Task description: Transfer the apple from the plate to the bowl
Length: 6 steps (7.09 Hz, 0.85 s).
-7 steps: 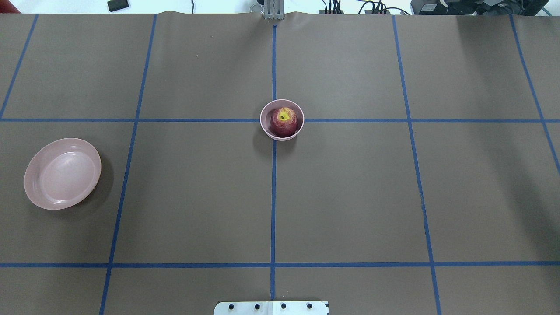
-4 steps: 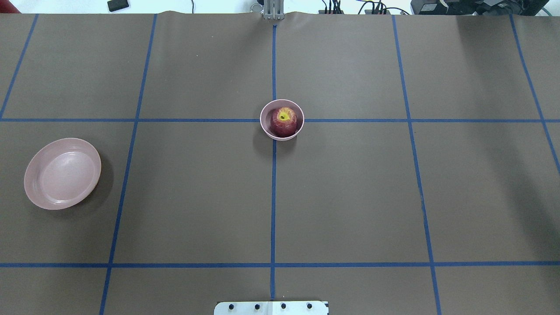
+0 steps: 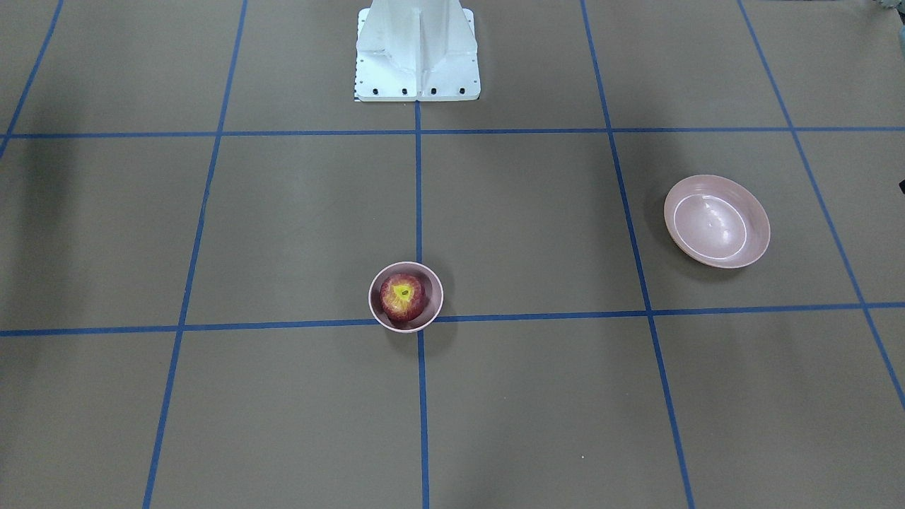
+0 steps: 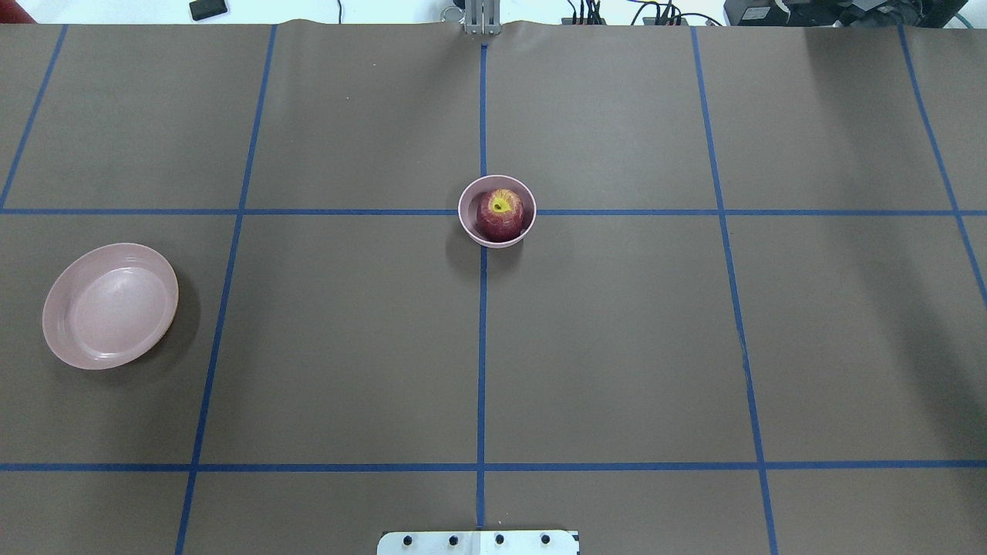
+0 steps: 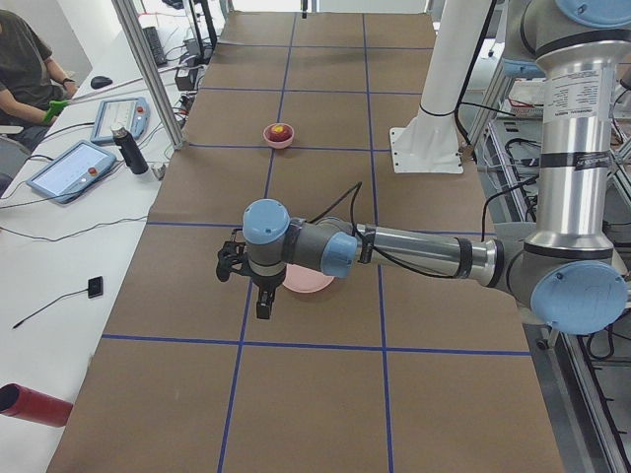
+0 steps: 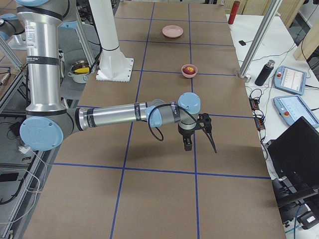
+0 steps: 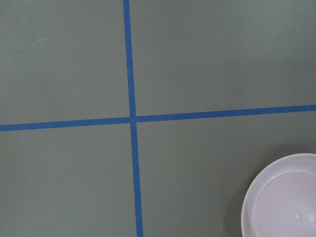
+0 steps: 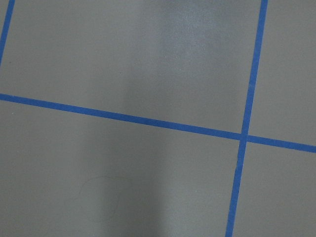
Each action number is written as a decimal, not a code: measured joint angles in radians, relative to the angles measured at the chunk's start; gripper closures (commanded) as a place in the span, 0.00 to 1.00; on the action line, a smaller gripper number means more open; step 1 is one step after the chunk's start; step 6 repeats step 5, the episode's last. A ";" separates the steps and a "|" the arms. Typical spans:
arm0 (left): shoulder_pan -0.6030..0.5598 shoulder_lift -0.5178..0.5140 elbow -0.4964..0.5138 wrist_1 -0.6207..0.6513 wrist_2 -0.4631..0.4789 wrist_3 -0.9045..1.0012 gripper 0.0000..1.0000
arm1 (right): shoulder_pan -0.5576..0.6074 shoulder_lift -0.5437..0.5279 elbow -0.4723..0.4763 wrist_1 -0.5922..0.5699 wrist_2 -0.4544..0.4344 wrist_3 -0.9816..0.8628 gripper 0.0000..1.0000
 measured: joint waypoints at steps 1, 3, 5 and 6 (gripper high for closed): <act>0.000 -0.001 -0.001 0.000 0.000 -0.001 0.02 | 0.000 -0.001 -0.002 0.004 -0.001 0.000 0.00; 0.000 -0.002 -0.003 -0.001 0.000 -0.001 0.02 | 0.000 -0.001 -0.005 0.007 -0.003 0.014 0.00; 0.000 -0.002 -0.004 -0.001 0.000 -0.001 0.02 | -0.002 0.006 -0.005 0.009 -0.004 0.038 0.00; 0.000 -0.002 -0.004 -0.001 0.000 -0.001 0.02 | -0.002 0.006 -0.005 0.009 -0.004 0.038 0.00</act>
